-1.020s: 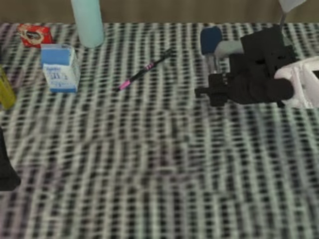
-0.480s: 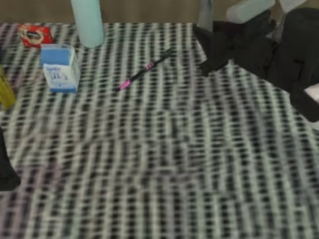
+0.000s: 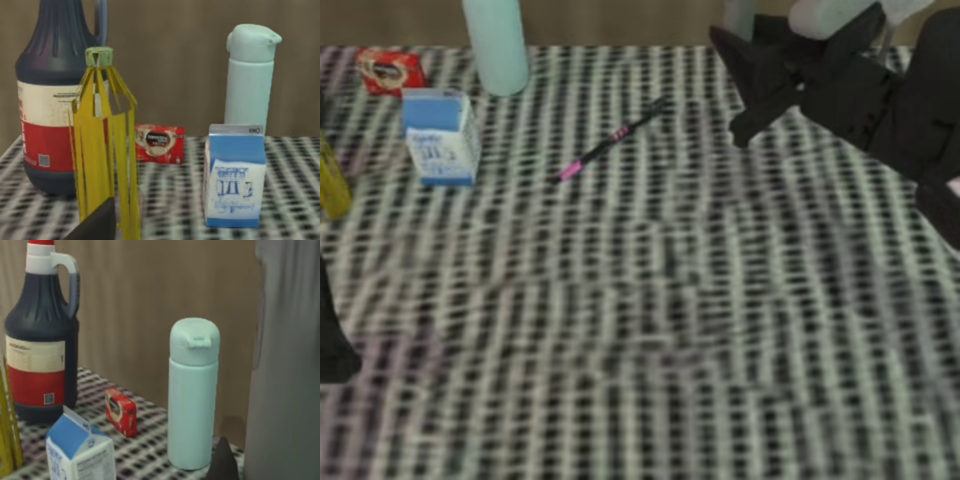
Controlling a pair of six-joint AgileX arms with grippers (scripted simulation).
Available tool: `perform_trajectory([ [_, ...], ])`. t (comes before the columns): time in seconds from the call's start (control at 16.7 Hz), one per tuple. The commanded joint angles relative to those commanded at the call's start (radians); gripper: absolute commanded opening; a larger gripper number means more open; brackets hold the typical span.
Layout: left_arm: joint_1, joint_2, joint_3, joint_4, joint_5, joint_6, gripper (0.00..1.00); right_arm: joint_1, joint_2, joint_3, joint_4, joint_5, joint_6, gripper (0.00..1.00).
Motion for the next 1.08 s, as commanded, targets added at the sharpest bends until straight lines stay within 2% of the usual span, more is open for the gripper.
perform_trajectory([
  [0.06, 0.0, 0.0, 0.0, 0.0, 0.0, 0.0, 1.0, 0.003, -0.002, -0.002, 0.001, 0.003, 0.0, 0.0],
  [0.18, 0.0, 0.0, 0.0, 0.0, 0.0, 0.0, 1.0, 0.033, -0.018, -0.022, 0.011, 0.032, 0.001, 0.0],
  [0.48, 0.0, 0.0, 0.0, 0.0, 0.0, 0.0, 1.0, 0.177, -0.088, -0.119, 0.054, 0.17, 0.009, 0.0],
  [0.6, 0.0, 0.0, 0.0, 0.0, 0.0, 0.0, 1.0, 0.221, -0.111, -0.145, 0.069, 0.21, 0.01, 0.0],
  [1.08, 0.0, 0.0, 0.0, 0.0, 0.0, 0.0, 1.0, 0.229, -0.116, -0.15, 0.073, 0.218, 0.011, 0.0],
])
